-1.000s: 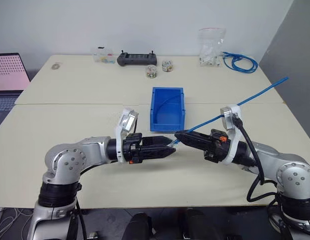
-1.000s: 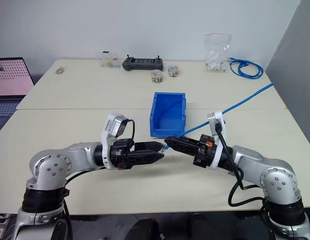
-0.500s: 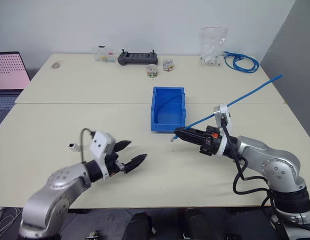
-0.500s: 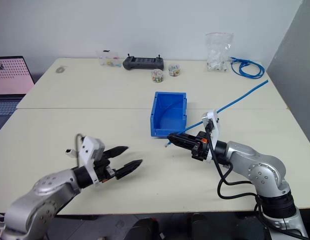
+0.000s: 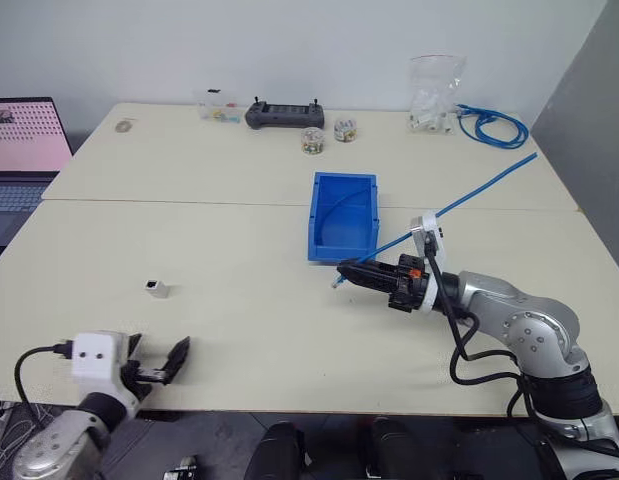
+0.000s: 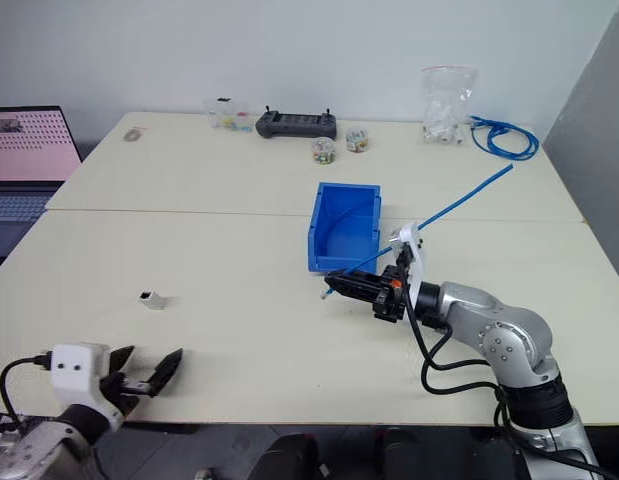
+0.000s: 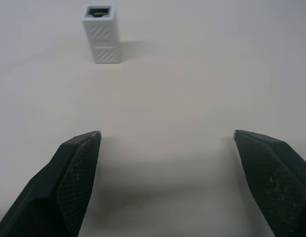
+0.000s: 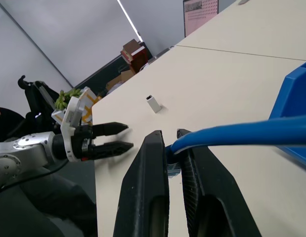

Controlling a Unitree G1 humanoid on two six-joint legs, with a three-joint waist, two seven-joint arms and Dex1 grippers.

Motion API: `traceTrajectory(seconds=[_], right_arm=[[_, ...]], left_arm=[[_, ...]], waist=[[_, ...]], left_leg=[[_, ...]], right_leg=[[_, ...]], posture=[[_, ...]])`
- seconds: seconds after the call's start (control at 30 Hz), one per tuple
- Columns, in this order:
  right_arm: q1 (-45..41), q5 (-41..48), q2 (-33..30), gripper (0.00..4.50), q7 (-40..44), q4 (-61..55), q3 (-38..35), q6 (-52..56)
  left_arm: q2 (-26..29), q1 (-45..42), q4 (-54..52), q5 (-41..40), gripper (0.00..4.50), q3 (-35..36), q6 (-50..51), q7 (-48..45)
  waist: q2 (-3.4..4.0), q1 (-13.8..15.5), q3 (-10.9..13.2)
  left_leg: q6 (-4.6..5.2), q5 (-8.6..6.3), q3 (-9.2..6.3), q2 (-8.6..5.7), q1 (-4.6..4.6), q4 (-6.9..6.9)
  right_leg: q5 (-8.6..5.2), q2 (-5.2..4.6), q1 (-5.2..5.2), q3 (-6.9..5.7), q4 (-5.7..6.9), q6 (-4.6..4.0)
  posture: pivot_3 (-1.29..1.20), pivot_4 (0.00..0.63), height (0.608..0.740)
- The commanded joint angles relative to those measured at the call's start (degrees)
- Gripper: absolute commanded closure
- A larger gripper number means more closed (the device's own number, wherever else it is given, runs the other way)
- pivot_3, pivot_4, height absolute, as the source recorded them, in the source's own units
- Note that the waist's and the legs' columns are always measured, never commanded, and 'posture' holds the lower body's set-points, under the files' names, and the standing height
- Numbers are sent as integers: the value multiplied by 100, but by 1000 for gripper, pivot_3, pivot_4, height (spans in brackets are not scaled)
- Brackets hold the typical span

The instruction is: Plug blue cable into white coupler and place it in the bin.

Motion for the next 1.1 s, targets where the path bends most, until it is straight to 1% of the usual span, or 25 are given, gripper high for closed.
traceTrajectory(seconds=[0.03, 0.13, 0.23, 0.37, 0.43, 0.63, 0.73, 0.77, 0.87, 0.9, 0.97, 1.0, 1.03, 1.1], right_arm=[[-126, -55, 97, 4422, 106, -99, 0, -44], [-108, -107, 124, 4422, 129, -150, 13, -11], [-68, -135, 114, 4422, 148, -213, 11, 28], [-9, -149, 92, 4422, 153, -281, -21, 80], [3, -155, 84, 4423, 143, -306, -31, 99], [25, -167, 78, 4423, 123, -360, -46, 115], [36, -162, 82, 4423, 111, -385, -44, 126], [44, -158, 80, 4423, 109, -396, -47, 131], [58, -159, 69, 4423, 102, -422, -55, 148], [61, -159, 66, 4423, 98, -431, -58, 155], [72, -154, 59, 4423, 92, -456, -69, 170], [72, -155, 58, 4423, 89, -459, -73, 175], [77, -154, 56, 4424, 86, -467, -78, 180], [78, -157, 51, 4424, 85, -473, -82, 187]], left_arm=[[645, -488, 479, -60, 0, 218, 86, -418], [1077, -953, 937, 24, 0, 39, 203, -657], [1287, -1257, 1273, 241, 0, -103, 161, -651], [1432, -1599, 1548, 444, 0, -254, 161, -646], [1473, -1824, 1604, 442, 0, -393, 368, -657], [1399, -2275, 1756, 418, 0, -563, 860, -541], [1399, -2385, 1891, 542, 498, -631, 878, -467], [1403, -2401, 1927, 591, 766, -648, 863, -444], [1395, -2473, 2072, 687, 1338, -684, 841, -400], [1395, -2491, 2100, 699, 1658, -700, 844, -403], [1390, -2506, 2117, 720, 1982, -732, 878, -397], [1384, -2510, 2127, 733, 2297, -750, 897, -393], [1376, -2506, 2130, 744, 2430, -762, 903, -390], [1365, -2506, 2146, 754, 2954, -779, 905, -385]], waist=[[-1, -1, 0], [-1, -2, -1], [-1, -13, -1], [-1, -46, -1], [-1, -42, -1], [-2, -43, -1], [-2, -46, -1], [-2, -51, -1], [-3, -59, -1], [-3, -59, -2], [-3, -61, -2], [-3, -61, -2], [-3, -61, -2], [-3, -61, -2]], left_leg=[[0, 0, 1, 1, 0, 0], [0, 0, -5, 2, 1, 0], [0, 0, 4, 0, 3, 0], [0, 0, 7, 1, 2, -2], [0, 0, 1, 2, 2, -3], [0, 0, 0, 1, 2, 0], [-1, 0, -1, 1, 2, 0], [-1, 0, 0, 1, 2, 0], [-1, 0, -1, 1, 2, -1], [-1, 0, -1, 2, 2, 0], [-1, 0, -1, 1, 3, 0], [-1, 0, -1, 1, 3, 0], [-1, 0, -1, 1, 4, 0], [-1, 0, -1, 1, 4, 0]], right_leg=[[1, 0, 0, 1, 0, 0], [0, 4, -1, -4, 4, -1], [14, 2, -1, 4, 4, -23], [17, -1, -3, 6, 4, -27], [17, -1, -6, 2, 10, -28], [17, -1, -5, 1, 13, -27], [17, -1, -5, 2, 14, -28], [18, -1, -5, 2, 14, -28], [18, -1, -6, 2, 15, -28], [18, -1, -5, 2, 15, -29], [18, -2, -5, 2, 15, -29], [18, -2, -5, 2, 16, -28], [18, -2, -5, 2, 17, -28], [18, -2, -5, 2, 18, -28]], posture=[[0, 150, 740], [0, 150, 740], [0, 150, 740], [0, 150, 740], [0, 150, 740], [0, 150, 740], [0, 150, 740], [0, 150, 740], [0, 150, 740], [0, 150, 740], [0, 150, 740], [0, 150, 740], [0, 150, 740], [0, 150, 740]])
